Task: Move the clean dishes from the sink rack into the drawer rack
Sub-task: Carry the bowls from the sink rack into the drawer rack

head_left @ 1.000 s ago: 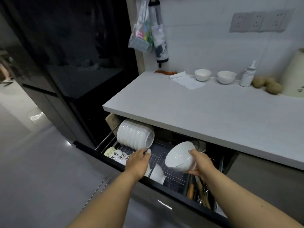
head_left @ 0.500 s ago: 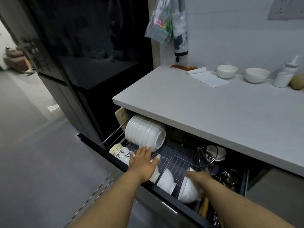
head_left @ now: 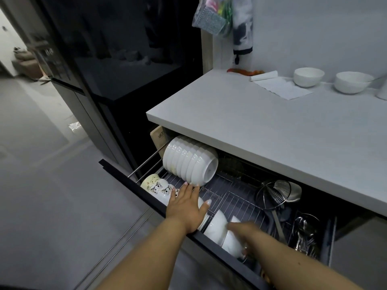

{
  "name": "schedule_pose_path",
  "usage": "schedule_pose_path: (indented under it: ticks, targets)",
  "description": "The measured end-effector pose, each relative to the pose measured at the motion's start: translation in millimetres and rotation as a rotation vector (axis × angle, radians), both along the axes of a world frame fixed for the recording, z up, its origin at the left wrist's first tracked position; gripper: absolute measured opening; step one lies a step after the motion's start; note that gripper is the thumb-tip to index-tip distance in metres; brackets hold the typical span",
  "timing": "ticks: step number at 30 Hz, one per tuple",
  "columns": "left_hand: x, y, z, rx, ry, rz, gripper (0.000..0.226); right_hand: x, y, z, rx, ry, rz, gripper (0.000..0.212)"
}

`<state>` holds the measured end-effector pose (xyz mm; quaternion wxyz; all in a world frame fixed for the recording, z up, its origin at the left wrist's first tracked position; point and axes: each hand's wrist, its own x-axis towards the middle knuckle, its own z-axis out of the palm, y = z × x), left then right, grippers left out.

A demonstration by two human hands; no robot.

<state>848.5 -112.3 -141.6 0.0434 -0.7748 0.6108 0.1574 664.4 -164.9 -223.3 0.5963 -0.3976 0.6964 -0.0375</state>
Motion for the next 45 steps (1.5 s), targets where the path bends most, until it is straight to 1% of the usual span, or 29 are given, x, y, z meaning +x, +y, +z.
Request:
schedule_pose_path:
  ticks: [3, 7, 11, 13, 15, 16, 18, 20, 22, 23, 25, 27, 29, 33, 37, 41, 45]
  targets:
    - [1, -1, -2, 0.0, -0.028, -0.008, 0.07, 7, -2, -8, -0.008, -0.002, 0.014, 0.089]
    - [1, -1, -4, -0.001, -0.037, -0.008, 0.071, 14, -6, -27, 0.012, 0.002, 0.029, 0.093]
    - [2, -1, -5, -0.002, -0.027, -0.003, 0.072, 20, -5, -25, 0.05, -0.022, 0.001, 0.076]
    - [2, -1, -5, -0.001, -0.02, 0.001, 0.072, 21, -9, -29, 0.057, -0.026, 0.04, 0.074]
    - [1, -1, -5, -0.001, -0.015, 0.004, 0.071, 24, -13, -22, 0.04, 0.019, 0.123, 0.083]
    - [1, -1, -4, 0.0, -0.012, 0.005, 0.071, 25, -17, -17, 0.015, 0.048, 0.164, 0.084]
    - [2, -1, -2, 0.002, 0.011, 0.01, 0.069, 26, -21, 8, -0.074, 0.157, 0.266, 0.074]
    - [2, -2, 1, 0.0, 0.066, 0.025, 0.067, 28, -27, 30, -0.164, 0.224, 0.29, 0.074]
    - [2, -1, 7, -0.011, 0.156, 0.065, 0.067, 28, -36, 45, -0.225, 0.203, 0.243, 0.077]
    - [1, -1, 11, -0.02, 0.211, 0.092, 0.067, 28, -39, 53, -0.254, 0.189, 0.234, 0.075]
    - [-1, 1, 22, -0.031, 0.336, 0.149, 0.067, 28, -46, 64, -0.283, 0.116, 0.225, 0.064]
    - [-4, 3, 35, -0.038, 0.443, 0.186, 0.063, 28, -47, 77, -0.309, 0.0, 0.177, 0.048]
    - [-7, 4, 49, -0.04, 0.506, 0.198, 0.057, 28, -46, 96, -0.323, -0.137, 0.057, 0.045]
    - [-13, 4, 77, -0.062, 0.599, 0.22, 0.051, 19, -33, 148, -0.358, -0.291, -0.09, 0.037]
    - [-26, 4, 101, -0.117, 0.722, 0.239, 0.043, 1, -23, 183, -0.433, -0.359, -0.21, 0.038]
    - [-51, 3, 125, -0.181, 0.795, 0.199, 0.028, -22, -14, 212, -0.441, -0.377, -0.311, 0.035]
    - [-84, 7, 140, -0.214, 0.858, 0.137, 0.022, -51, 1, 227, -0.488, -0.377, -0.382, 0.036]
